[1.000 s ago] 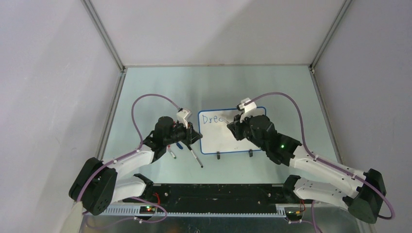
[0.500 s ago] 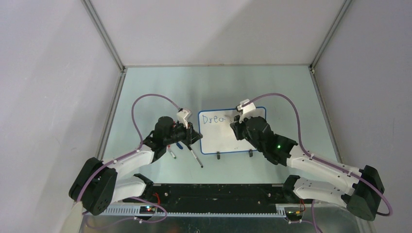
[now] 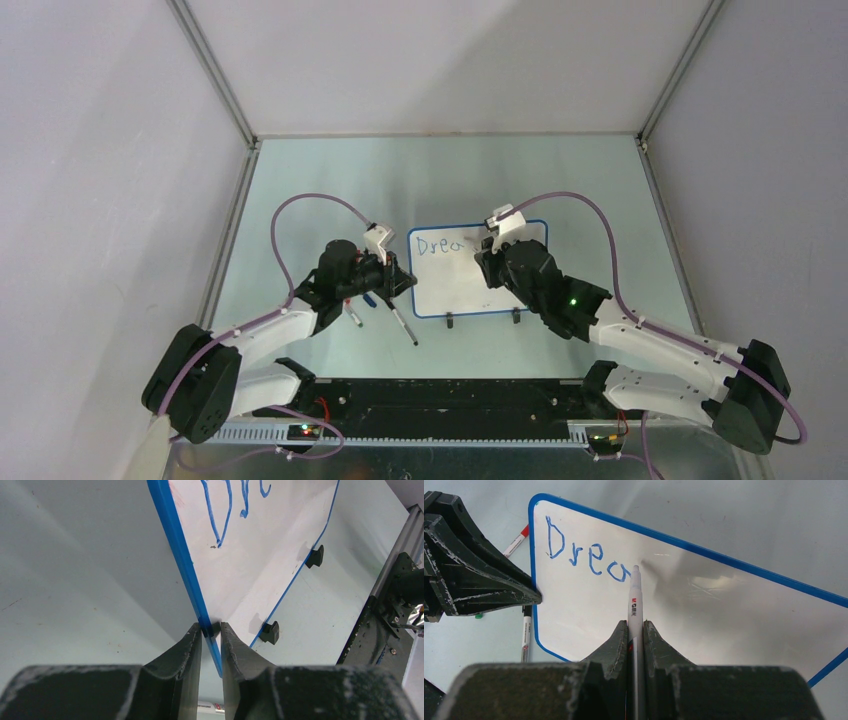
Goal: Write a sentence on the whiteboard
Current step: Write a sentence with the whiteboard marker.
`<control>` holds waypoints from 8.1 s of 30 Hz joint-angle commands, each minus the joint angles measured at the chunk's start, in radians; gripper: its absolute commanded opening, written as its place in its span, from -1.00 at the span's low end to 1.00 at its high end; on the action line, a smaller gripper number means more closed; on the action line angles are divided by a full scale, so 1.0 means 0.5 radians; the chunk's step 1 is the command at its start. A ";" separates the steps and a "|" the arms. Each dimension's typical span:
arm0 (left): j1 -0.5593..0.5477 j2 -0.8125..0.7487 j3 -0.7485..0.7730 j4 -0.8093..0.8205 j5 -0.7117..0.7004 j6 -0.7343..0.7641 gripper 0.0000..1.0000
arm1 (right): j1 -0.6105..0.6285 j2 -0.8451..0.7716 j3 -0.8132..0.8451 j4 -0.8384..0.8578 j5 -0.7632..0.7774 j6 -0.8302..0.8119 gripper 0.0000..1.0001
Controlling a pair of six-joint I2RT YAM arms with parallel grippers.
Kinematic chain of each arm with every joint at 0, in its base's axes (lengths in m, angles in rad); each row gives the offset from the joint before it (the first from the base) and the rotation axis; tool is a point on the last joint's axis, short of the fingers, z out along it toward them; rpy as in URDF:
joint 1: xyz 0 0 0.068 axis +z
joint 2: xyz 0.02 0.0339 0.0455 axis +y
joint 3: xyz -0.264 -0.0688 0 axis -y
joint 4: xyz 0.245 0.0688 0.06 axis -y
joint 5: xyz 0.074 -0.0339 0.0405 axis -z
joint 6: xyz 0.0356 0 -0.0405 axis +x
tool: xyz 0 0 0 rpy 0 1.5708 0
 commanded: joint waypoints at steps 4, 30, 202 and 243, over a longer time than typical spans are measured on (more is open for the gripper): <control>-0.022 -0.043 0.004 0.082 0.049 0.054 -0.51 | 0.002 0.034 0.017 0.045 0.018 -0.018 -1.00; -0.025 -0.035 0.009 0.077 0.049 0.059 -0.51 | -0.059 0.092 0.059 -0.028 0.024 0.018 -1.00; -0.067 -0.069 0.015 0.037 -0.002 0.081 -0.51 | -0.169 0.100 0.207 -0.397 0.064 0.055 -1.00; -0.068 -0.063 0.022 0.034 -0.008 0.085 -0.51 | -0.207 -0.127 0.060 -0.161 -0.078 0.013 -1.00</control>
